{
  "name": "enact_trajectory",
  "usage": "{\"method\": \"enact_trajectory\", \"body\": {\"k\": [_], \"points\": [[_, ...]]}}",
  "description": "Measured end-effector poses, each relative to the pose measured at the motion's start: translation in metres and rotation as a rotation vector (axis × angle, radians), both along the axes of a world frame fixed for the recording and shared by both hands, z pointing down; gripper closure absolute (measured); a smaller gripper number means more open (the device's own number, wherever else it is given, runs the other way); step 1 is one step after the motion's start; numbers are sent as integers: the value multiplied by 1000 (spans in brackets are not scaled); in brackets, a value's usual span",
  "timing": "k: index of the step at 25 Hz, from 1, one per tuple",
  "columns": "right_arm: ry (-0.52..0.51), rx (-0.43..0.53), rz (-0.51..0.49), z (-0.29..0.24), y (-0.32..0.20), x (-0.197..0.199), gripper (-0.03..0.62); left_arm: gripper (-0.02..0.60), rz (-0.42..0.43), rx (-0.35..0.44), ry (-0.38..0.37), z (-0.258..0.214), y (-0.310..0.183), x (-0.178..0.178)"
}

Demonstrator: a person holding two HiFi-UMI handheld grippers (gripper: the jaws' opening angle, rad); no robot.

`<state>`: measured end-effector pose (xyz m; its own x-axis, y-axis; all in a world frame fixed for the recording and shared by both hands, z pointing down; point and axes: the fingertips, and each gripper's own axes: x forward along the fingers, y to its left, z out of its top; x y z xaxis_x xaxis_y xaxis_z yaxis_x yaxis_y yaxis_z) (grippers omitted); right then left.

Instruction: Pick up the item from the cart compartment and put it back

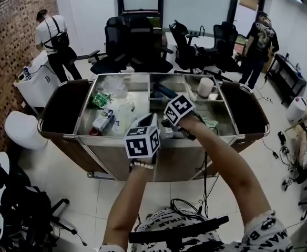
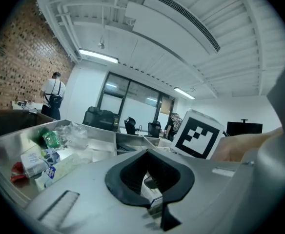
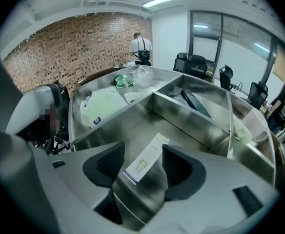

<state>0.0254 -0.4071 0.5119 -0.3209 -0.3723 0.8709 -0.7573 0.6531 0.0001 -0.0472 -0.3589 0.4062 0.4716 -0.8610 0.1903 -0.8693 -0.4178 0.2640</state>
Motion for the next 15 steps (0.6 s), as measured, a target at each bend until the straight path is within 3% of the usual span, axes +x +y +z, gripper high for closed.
{"method": "enact_trajectory", "body": {"k": [3, 4, 11, 15], "points": [[2, -89, 32, 11, -8, 3, 327, 581, 7, -38, 11, 3, -10, 1], [8, -113, 40, 12, -9, 4, 287, 581, 13, -53, 17, 3, -11, 2], [79, -292, 91, 35, -10, 13, 289, 581, 25, -119, 56, 10, -19, -3], [128, -346, 82, 48, -7, 8, 286, 581, 34, -128, 84, 16, -18, -10]]}}
